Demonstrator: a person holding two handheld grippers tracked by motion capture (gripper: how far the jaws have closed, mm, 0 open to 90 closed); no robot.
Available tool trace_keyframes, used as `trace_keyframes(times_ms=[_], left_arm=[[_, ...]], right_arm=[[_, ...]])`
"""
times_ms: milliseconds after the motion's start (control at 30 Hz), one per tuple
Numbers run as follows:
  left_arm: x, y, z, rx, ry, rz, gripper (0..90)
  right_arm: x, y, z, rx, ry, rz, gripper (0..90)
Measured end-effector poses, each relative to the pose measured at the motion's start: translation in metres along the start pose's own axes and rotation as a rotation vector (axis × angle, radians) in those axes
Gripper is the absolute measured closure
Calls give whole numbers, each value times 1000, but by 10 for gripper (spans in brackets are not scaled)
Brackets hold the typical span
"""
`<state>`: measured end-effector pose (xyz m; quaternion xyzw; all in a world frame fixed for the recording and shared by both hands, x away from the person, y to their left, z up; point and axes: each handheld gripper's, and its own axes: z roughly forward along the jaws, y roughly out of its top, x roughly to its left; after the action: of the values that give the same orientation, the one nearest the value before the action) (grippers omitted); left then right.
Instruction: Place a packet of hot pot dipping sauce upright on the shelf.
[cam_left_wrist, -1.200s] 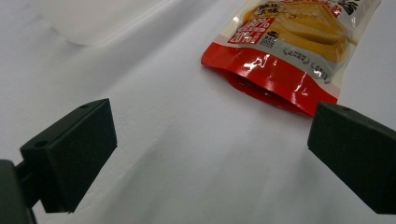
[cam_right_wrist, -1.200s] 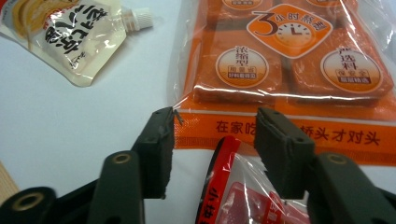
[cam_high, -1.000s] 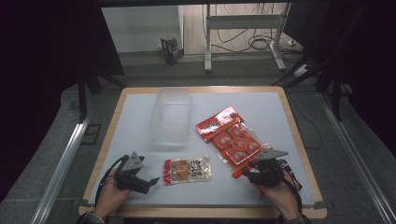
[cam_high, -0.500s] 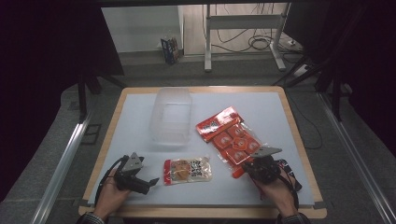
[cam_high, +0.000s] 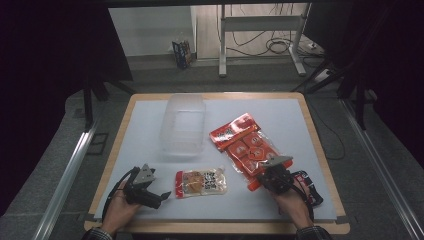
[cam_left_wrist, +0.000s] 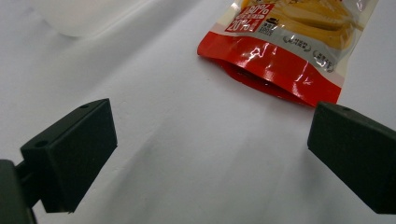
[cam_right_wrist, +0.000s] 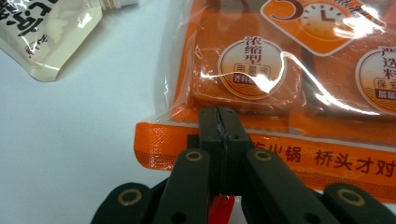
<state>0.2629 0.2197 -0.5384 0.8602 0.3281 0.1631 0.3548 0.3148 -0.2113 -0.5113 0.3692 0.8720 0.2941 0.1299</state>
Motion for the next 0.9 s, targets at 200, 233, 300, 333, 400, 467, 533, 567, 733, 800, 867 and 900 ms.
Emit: trace_keyframes(times_ms=[200,233,300,333,400,467,533,567,733,800,867,900], left_arm=[[0,0,1,3,4,0,14],[0,1,1,8,4,4,14],[0,1,2,12,4,7,14],[0,1,2,12,4,7,14],[0,1,2,13,4,9,14],[0,1,2,13,6,7,14],[0,1,3,13,6,7,14],[0,2,3,15,5,10,14],[0,2,4,17,5,12,14],[0,2,4,18,6,12,14],[0,2,4,18,7,13,14],[0,2,4,18,7,13,14]], right_arm=[[2,3,4,-5,12,3,888],[2,3,5,-7,17,5,888],[2,5,7,-10,27,7,888],[2,5,8,-11,31,6,888],[2,7,9,-11,39,3,888],[3,9,11,-14,44,6,889],[4,10,13,-15,47,2,888],[5,12,14,-15,48,-1,889],[9,18,21,-21,53,-5,889],[12,23,25,-25,52,-20,889],[14,28,29,-25,53,-25,889],[15,30,31,-26,54,-27,888]])
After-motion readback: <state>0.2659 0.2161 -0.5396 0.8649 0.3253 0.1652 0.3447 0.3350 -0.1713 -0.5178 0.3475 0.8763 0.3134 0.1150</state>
